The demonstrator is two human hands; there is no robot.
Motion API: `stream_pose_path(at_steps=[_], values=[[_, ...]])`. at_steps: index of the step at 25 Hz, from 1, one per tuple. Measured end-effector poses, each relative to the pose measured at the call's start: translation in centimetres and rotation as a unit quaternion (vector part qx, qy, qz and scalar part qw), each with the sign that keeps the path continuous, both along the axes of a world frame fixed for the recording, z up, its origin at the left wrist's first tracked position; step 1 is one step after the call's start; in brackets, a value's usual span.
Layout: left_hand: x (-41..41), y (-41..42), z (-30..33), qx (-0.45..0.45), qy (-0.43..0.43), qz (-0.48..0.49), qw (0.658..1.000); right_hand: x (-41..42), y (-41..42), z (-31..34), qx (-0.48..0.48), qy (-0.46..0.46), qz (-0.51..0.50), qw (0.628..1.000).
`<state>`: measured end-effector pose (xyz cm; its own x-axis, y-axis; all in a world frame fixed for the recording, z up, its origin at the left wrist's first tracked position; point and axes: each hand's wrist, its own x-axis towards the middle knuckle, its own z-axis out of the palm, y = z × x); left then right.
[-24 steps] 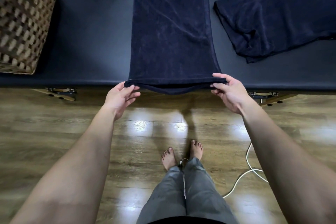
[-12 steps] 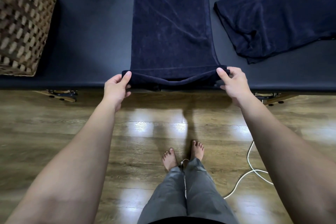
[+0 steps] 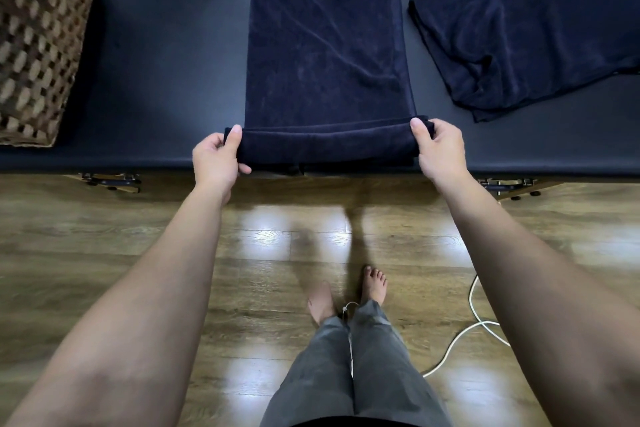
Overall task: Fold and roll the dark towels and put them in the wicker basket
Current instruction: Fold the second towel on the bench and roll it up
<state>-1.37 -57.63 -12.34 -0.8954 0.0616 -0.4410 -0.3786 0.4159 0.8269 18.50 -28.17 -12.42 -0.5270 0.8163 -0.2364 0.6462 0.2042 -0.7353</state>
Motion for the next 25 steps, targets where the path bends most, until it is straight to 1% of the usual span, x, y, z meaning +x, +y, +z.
stream_pose_path(at_steps=[2, 4, 7, 12, 17, 20, 21, 22, 23, 25], values=[[-0.3, 0.4, -0.7, -0.031, 0.020, 0.011, 0.999, -0.5, 0.2, -0.7, 0.010, -0.046, 0.004, 0.999], [-0.6, 0.6, -1.4, -0.075, 0.034, 0.001, 0.997, -0.8, 0.1, -1.3, 0.024, -0.074, 0.009, 0.997], [-1.1, 0.3, -2.8, -0.136, 0.018, -0.025, 0.990, -0.5, 0.0, -3.0, 0.051, -0.127, 0.016, 0.990], [-0.6, 1.2, -3.8, -0.273, 0.054, -0.047, 0.959, -0.7, -0.2, -4.6, 0.104, -0.171, 0.037, 0.979], [0.4, 2.5, -4.9, -0.322, 0.100, -0.015, 0.941, -0.9, -0.6, -5.4, 0.172, -0.196, 0.045, 0.964], [1.2, 3.1, -4.9, -0.339, 0.114, 0.010, 0.934, -1.3, -1.1, -4.7, 0.238, -0.189, -0.001, 0.953], [1.3, 3.3, -4.7, -0.347, 0.111, 0.013, 0.931, -1.6, -1.2, -4.5, 0.251, -0.200, 0.003, 0.947], [1.3, 3.4, -4.6, -0.355, 0.105, 0.017, 0.929, -1.8, -1.4, -4.4, 0.248, -0.209, 0.017, 0.946], [1.3, 3.5, -4.5, -0.360, 0.102, 0.023, 0.927, -1.9, -1.7, -4.5, 0.225, -0.204, 0.023, 0.952], [1.6, 3.5, -4.4, -0.358, 0.107, 0.037, 0.927, -1.9, -2.3, -4.4, 0.144, -0.150, -0.003, 0.978]])
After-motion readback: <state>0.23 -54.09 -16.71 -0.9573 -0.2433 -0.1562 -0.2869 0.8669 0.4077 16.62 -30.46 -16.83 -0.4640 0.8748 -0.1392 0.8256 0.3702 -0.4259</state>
